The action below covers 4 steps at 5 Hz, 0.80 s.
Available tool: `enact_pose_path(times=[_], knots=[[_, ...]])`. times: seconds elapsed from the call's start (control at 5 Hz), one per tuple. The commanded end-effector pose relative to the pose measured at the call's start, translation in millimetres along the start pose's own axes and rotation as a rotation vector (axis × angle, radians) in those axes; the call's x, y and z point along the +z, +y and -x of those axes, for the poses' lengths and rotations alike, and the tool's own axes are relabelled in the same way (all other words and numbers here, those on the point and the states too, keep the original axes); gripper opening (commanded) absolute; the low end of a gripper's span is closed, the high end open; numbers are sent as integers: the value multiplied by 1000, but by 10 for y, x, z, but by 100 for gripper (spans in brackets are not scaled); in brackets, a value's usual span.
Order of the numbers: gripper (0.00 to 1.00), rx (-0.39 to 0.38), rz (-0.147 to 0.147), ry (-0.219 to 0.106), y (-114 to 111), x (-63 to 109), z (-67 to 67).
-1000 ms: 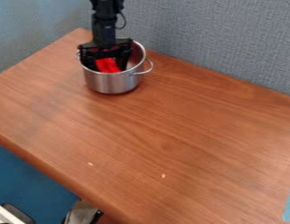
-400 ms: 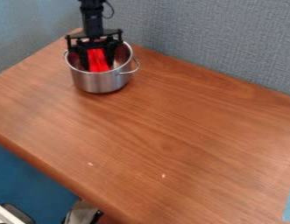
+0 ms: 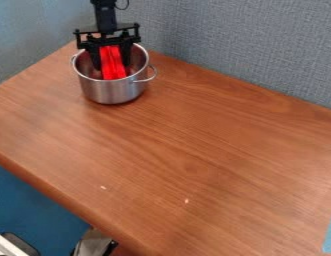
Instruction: Put the red object in the metal pot
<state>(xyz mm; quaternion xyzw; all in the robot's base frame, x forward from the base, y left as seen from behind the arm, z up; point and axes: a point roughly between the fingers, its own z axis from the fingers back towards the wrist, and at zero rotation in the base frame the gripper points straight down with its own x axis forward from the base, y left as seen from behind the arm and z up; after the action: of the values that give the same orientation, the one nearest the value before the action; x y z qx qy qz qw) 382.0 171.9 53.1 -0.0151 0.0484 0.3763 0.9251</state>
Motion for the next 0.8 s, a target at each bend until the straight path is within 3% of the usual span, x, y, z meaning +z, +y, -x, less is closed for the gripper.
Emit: enact_pose_path(times=[0.0,0.2,0.6], knots=[[0,11,24,-70,-177,246,27],[0,14,22,-75,-369,246,111],[0,-17,44,-53,-391,154,205]])
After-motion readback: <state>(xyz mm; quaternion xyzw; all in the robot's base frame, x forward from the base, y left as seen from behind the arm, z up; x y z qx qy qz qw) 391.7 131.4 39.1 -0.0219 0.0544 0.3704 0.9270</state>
